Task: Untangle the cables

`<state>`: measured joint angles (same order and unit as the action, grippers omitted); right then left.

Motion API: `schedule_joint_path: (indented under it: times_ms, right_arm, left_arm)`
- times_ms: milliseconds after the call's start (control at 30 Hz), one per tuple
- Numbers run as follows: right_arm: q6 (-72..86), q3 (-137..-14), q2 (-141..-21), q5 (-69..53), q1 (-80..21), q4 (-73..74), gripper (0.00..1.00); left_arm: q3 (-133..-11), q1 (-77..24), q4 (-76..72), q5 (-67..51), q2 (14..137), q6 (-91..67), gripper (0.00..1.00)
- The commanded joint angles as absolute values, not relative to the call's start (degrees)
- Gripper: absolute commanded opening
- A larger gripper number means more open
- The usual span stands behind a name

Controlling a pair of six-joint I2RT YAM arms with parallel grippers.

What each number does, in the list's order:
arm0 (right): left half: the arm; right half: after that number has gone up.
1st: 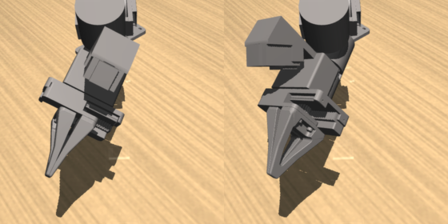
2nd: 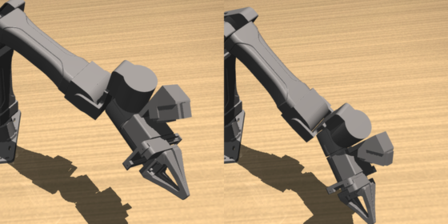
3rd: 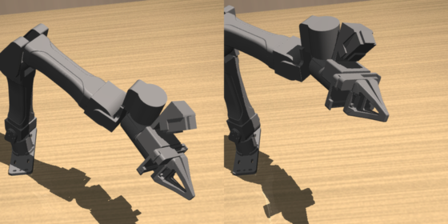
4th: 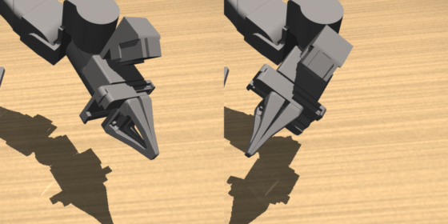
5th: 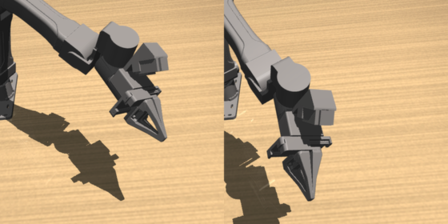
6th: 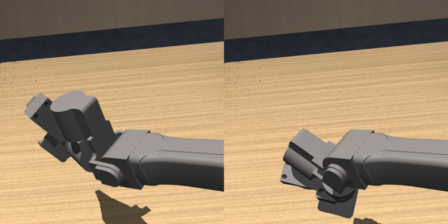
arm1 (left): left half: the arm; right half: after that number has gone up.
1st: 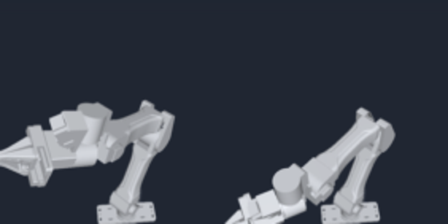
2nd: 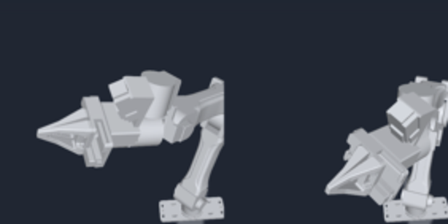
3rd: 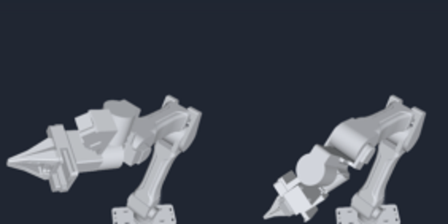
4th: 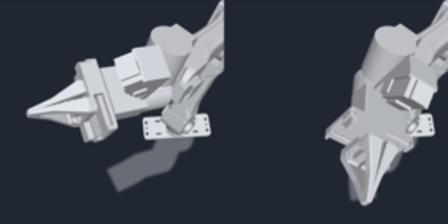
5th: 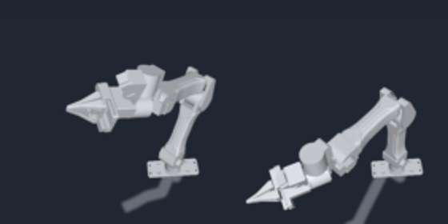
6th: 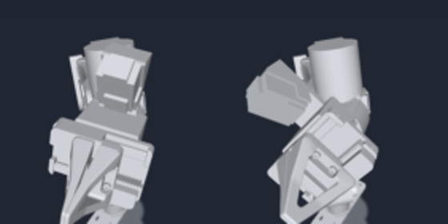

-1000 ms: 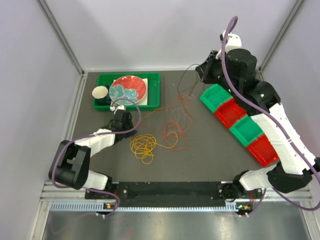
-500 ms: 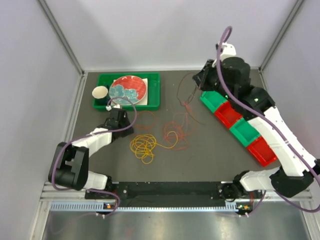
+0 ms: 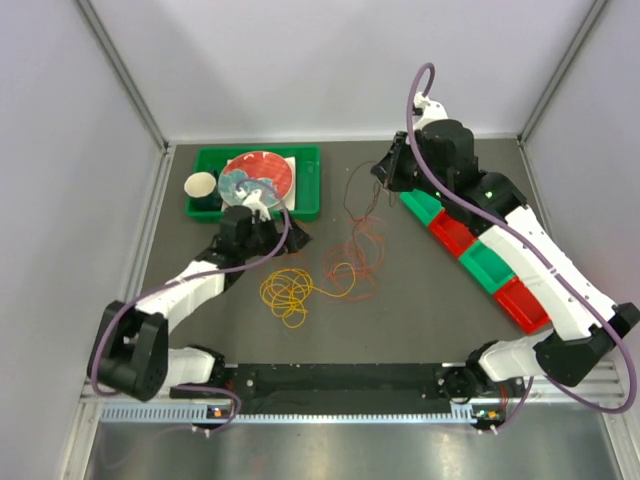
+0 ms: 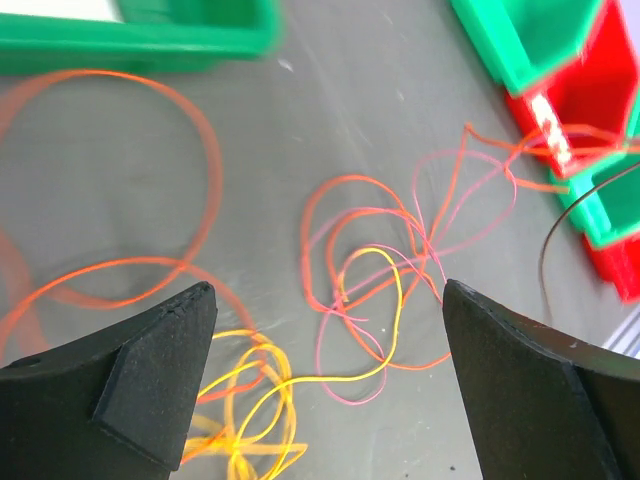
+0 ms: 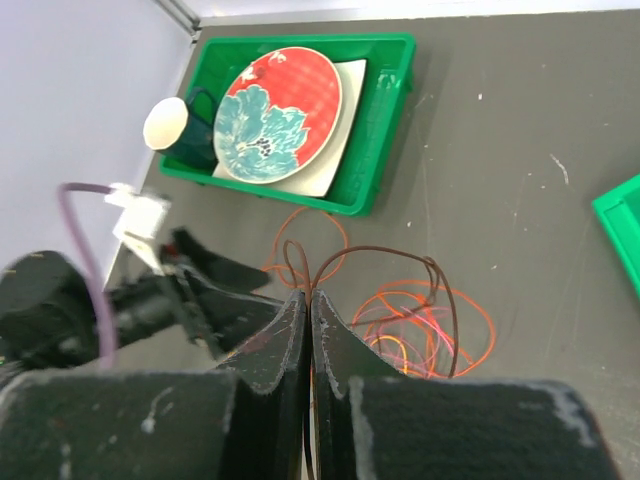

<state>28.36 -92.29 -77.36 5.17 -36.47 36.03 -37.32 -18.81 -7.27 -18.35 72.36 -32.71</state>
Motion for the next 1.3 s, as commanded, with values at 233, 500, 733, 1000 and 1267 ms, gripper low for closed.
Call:
schedule_joint_path:
  times_ms: [233,500,733,1000,1267]
  right_arm:
    - [29.6,-97.2,-74.9,2.5,-36.0,35.0,0.00]
    - [29.2,-98.4,-74.6,2.7,-36.0,36.2,0.00]
    - [28.8,-98.9,-74.7,3.3,-36.0,36.8,0.00]
    - [28.8,-98.9,-75.4,3.2,-36.0,36.5,0.00]
    - [29.4,-98.6,-75.9,2.2,-35.9,35.8,0.00]
  left_arm:
    - [-35.6,-29.8,-37.6,-11.0,80.0,-27.3,0.93]
    - [-40.0,-29.9,-43.4,-14.8,86.2,-18.0,0.88]
    - [-43.7,-30.1,-43.2,-21.1,89.8,-16.5,0.88]
    - [-46.9,-31.3,-45.7,-24.2,93.2,-19.0,0.86]
    - [-49.6,-32.8,-49.3,-23.6,97.1,-21.0,0.75]
